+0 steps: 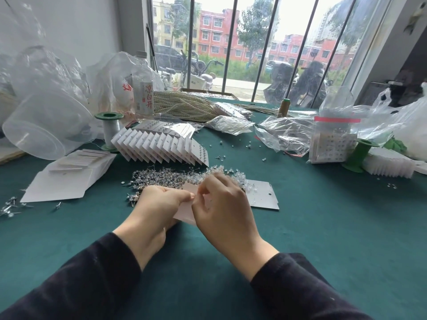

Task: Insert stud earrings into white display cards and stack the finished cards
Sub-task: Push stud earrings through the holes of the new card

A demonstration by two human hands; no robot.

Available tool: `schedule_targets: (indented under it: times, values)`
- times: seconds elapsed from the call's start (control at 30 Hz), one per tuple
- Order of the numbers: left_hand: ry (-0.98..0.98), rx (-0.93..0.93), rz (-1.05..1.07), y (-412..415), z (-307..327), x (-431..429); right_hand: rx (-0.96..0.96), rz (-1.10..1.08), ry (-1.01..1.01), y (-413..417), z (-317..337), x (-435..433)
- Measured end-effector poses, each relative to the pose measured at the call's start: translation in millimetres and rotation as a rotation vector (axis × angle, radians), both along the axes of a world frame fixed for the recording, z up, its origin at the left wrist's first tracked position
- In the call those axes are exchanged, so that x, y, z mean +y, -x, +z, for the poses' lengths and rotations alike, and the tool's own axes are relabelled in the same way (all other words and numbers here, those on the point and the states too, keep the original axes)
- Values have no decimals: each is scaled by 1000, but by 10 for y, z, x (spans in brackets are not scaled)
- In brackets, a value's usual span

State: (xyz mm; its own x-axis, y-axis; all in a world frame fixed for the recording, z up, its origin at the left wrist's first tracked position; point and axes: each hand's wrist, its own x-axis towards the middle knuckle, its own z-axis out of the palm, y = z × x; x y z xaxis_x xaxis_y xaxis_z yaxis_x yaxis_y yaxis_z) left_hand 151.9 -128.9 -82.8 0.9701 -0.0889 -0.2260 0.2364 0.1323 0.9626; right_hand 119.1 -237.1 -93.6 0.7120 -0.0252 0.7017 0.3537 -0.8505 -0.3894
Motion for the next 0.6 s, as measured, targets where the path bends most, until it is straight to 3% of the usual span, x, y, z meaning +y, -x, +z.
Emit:
schedule_targets:
  times: [0.6]
  values:
    - [-80, -77, 14, 24, -46, -33, 109, -4, 7, 33, -27, 9]
